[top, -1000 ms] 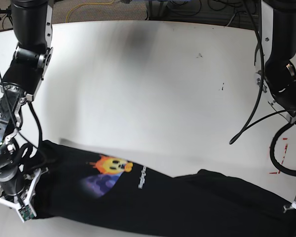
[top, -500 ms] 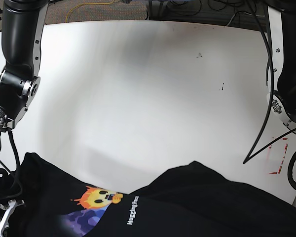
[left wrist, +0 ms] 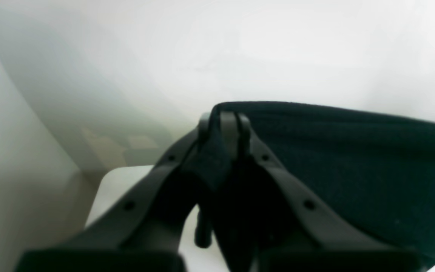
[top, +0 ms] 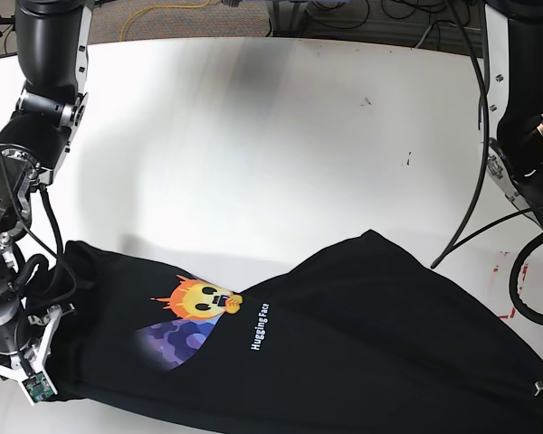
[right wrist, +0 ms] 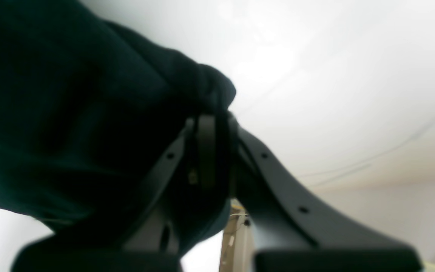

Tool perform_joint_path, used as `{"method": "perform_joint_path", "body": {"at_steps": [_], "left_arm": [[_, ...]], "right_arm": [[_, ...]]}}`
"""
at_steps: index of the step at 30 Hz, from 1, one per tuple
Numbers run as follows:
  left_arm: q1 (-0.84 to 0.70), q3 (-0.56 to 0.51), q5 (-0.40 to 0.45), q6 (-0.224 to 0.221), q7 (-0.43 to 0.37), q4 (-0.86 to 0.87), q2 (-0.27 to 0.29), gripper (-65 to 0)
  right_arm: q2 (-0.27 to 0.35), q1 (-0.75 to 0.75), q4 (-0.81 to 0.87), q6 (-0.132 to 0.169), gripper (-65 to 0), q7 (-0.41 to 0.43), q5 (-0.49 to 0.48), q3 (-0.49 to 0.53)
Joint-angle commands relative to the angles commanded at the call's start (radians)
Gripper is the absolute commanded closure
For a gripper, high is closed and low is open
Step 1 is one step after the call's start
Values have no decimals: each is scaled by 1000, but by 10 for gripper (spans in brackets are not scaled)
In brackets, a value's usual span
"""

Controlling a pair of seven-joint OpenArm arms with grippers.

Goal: Fold the T-shirt properly
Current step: 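Lift the shirt with both grippers and swing it toward the table edge, then lay the shirt back across the table with both grippers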

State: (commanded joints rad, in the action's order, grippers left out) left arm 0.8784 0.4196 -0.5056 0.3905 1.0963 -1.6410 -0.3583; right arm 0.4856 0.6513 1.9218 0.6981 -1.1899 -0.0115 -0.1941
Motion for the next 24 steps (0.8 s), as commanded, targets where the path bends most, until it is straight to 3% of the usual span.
{"method": "perform_joint_path", "body": {"at_steps": [14, 24], "left_arm": [[29, -3, 0, 2, -3, 5, -2, 0], [95, -18, 3, 2, -2, 8, -5, 0]], "right_arm": [[-81, 41, -6, 0, 0, 2, 6, 3], [-89, 106, -6, 0, 0, 2, 6, 3]]}}
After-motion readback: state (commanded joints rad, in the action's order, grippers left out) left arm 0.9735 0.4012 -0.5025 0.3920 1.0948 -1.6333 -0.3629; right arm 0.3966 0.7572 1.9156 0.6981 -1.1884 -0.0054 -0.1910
